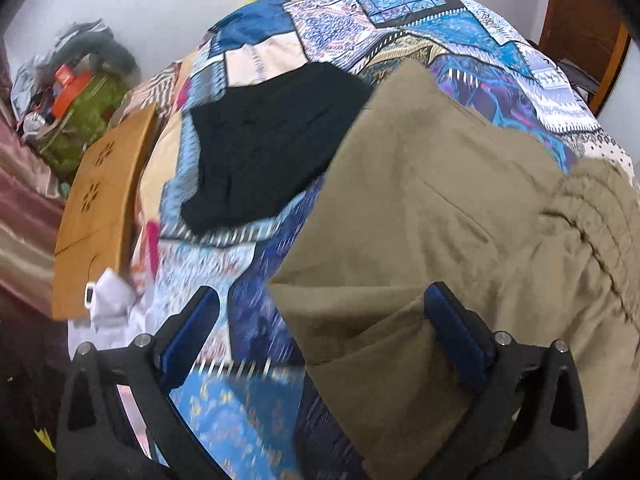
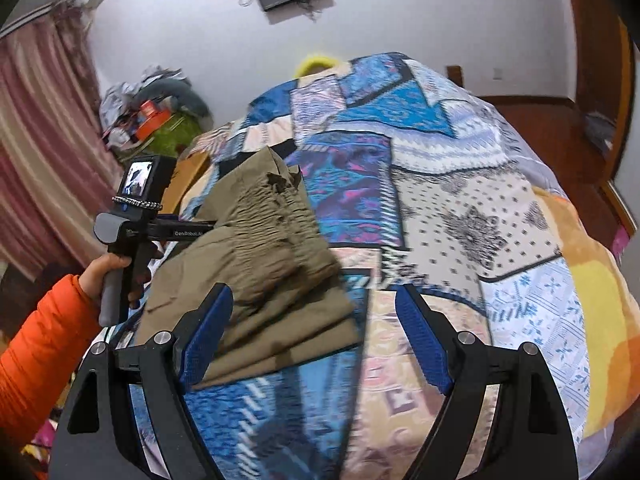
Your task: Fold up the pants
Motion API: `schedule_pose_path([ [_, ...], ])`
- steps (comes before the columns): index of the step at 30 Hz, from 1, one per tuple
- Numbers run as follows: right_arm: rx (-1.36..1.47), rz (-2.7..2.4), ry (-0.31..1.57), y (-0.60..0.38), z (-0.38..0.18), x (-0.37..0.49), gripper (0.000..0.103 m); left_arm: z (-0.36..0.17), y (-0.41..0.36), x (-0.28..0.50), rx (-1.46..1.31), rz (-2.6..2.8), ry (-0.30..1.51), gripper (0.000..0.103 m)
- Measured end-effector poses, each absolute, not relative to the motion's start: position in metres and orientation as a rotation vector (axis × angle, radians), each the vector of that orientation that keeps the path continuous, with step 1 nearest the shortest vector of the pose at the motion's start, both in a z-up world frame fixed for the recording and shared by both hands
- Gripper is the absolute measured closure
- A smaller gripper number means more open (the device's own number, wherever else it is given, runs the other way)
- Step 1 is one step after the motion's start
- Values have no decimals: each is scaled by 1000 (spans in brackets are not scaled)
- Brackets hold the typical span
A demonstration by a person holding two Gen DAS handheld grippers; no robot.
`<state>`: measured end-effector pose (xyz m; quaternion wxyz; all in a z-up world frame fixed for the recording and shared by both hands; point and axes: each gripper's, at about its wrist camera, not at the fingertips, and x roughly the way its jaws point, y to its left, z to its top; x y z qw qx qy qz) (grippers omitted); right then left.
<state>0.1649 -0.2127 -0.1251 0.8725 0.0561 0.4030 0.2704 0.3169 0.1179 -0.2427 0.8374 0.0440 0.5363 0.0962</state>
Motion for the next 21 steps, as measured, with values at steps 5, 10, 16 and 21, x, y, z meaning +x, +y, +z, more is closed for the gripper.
schedule_pose_path([
  [5,74,604,853,-196,-131,153,22,-241,133,281,-79,108,1218,0],
  [10,-10,665,924,-185,-150,155,22,-238,126,254,-158,43,1224,0],
  [16,-100,592,941,-200,-172,175,16,-230,101,234,-165,-25,1207,0],
  [21,-63,481,977,-230,-176,211,16,-222,71,222,-144,-114,1192,0],
])
